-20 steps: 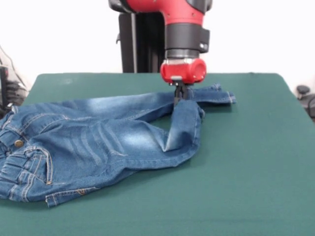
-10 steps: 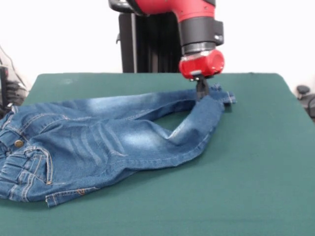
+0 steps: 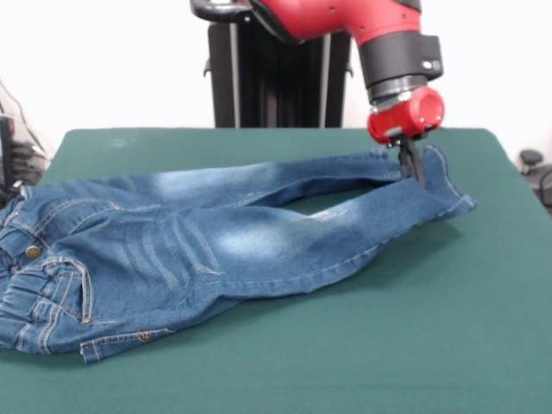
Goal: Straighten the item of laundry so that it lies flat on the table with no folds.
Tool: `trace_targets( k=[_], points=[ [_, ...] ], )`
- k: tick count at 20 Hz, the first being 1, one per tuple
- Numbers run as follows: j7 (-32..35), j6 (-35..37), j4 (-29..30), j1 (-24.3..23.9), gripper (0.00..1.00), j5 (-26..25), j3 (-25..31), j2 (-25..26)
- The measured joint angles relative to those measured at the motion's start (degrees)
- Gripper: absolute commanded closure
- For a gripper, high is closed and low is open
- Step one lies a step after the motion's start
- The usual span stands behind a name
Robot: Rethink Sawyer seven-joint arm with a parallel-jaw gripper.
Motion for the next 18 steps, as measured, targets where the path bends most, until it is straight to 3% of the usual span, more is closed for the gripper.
trace_targets(
  k=[4,10,18],
  points=[
    [6.12,-2.58,0.51,0.04,1.00,5.42,2.18,0.52],
    [15.58,-11.46,0.49,2.11,1.00,8.38,2.28,4.27],
    [22.08,-29.93,0.17,10.81,1.00,11.43,-0.17,17.17]
  ],
)
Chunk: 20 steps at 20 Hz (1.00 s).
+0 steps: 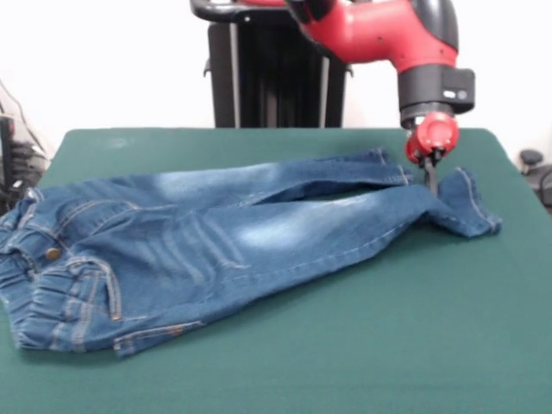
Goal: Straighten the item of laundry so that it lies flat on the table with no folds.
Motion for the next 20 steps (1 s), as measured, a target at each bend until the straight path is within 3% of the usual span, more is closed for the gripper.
trace_targets(
  k=[8,20],
  points=[
    [0.04,-9.47,-0.01,2.16,1.00,1.36,0.05,4.96],
    [0.02,-8.68,1.73,0.07,1.00,-0.13,0.05,5.19]
  ],
)
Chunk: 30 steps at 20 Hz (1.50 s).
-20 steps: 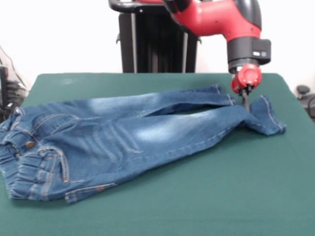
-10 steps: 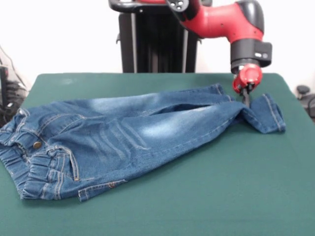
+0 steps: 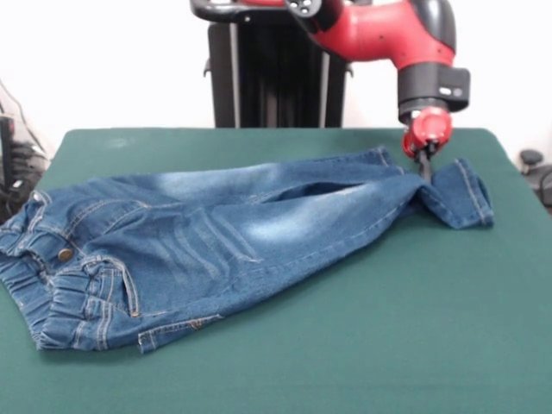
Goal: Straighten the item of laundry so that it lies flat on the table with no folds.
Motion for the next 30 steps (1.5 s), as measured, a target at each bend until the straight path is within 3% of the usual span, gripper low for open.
trace_targets(
  k=[2,3,9,19,30],
  points=[
    [0.00,1.25,0.20,-0.01,1.00,0.11,-0.12,-0.55],
    [0.00,2.39,0.51,-0.01,0.00,-0.02,-0.16,-1.95],
    [0.00,5.80,1.83,-0.99,0.00,-0.15,0.04,-5.37],
    [0.00,29.94,9.26,-4.54,0.00,3.18,2.98,-20.59],
    [0.01,40.04,10.92,-4.71,0.00,3.67,2.09,-29.96]
  ],
)
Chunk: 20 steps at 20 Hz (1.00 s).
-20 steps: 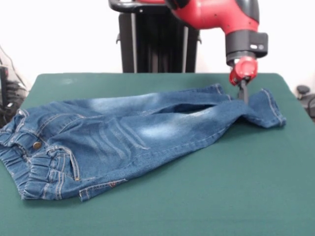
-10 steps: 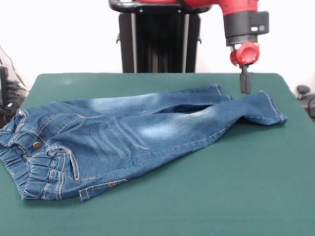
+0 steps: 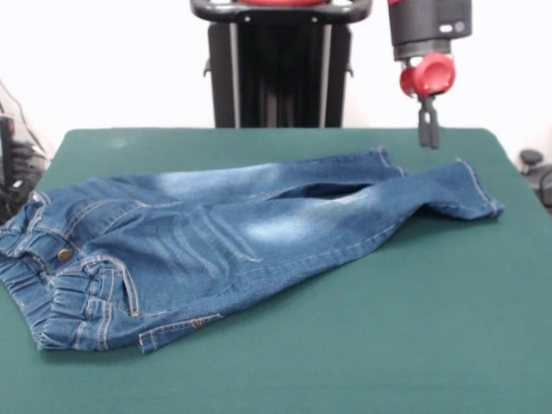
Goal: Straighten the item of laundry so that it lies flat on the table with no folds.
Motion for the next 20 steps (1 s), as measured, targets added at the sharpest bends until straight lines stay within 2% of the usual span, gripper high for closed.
trace_targets(
  k=[5,7,14,18,20],
  points=[
    [0.00,0.24,-0.66,0.94,0.00,-0.07,-4.90,1.78],
    [-0.01,0.24,-2.39,2.06,0.00,-0.06,-9.47,4.56],
    [-0.02,1.45,-7.02,5.38,0.00,0.18,-16.98,9.06],
    [-0.11,6.86,-9.52,7.41,0.00,0.74,-19.93,9.13],
    [-0.29,13.08,-10.98,8.12,0.00,0.77,-21.54,7.52]
  ],
)
